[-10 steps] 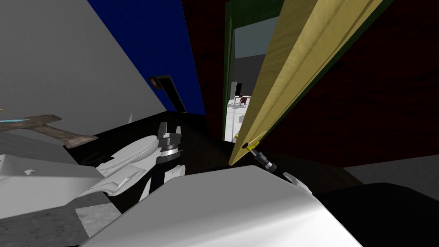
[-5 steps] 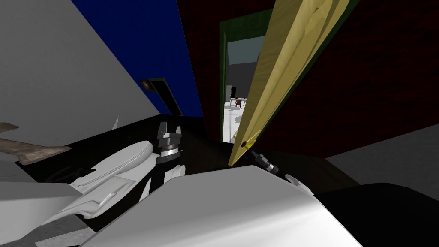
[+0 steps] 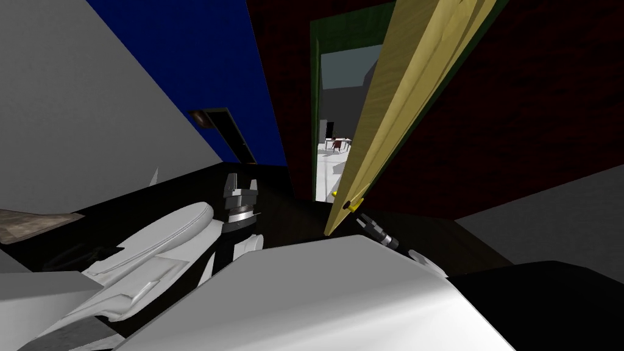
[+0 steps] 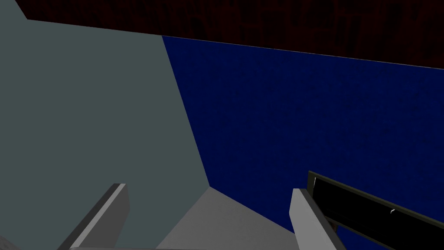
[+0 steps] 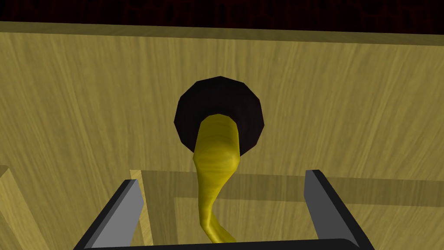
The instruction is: Pull the door open
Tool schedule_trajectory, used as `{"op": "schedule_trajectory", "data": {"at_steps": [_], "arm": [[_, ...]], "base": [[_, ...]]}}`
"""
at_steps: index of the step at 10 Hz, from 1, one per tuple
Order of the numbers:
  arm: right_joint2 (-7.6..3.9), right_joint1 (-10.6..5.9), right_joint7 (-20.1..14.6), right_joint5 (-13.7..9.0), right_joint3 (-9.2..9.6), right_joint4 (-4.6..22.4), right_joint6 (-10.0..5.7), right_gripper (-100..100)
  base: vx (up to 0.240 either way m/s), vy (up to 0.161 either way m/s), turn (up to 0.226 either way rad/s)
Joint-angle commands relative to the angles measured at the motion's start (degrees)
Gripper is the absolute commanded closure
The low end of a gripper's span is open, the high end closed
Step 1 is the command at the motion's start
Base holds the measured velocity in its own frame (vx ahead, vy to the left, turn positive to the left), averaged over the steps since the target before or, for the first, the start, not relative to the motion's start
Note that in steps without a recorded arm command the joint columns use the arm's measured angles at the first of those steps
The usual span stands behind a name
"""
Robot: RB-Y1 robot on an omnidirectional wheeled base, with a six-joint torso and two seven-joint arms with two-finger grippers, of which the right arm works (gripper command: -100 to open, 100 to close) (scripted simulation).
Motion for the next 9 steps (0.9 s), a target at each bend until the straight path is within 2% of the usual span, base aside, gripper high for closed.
{"op": "schedule_trajectory", "data": {"at_steps": [1,2,3,4,5,9], "arm": [[0.04,-0.56,-0.1,0.23,0.42,1.95,-1.82,-100],[0.04,-0.56,-0.1,0.23,0.42,1.95,-1.82,-100],[0.06,-0.85,-0.15,0.35,0.65,3.04,-2.83,-100],[0.06,-0.85,-0.15,0.35,0.65,3.04,-2.83,-100],[0.07,-1.12,-0.21,0.46,0.87,4.03,-3.75,-100],[0.07,-1.12,-0.21,0.46,0.87,4.03,-3.75,-100]], "base": [[-0.046,-0.02,-0.048],[-0.046,-0.026,-0.022],[-0.036,-0.026,0.016],[-0.036,-0.028,0.027],[-0.048,-0.032,0.002],[-0.012,-0.007,-0.004]]}}
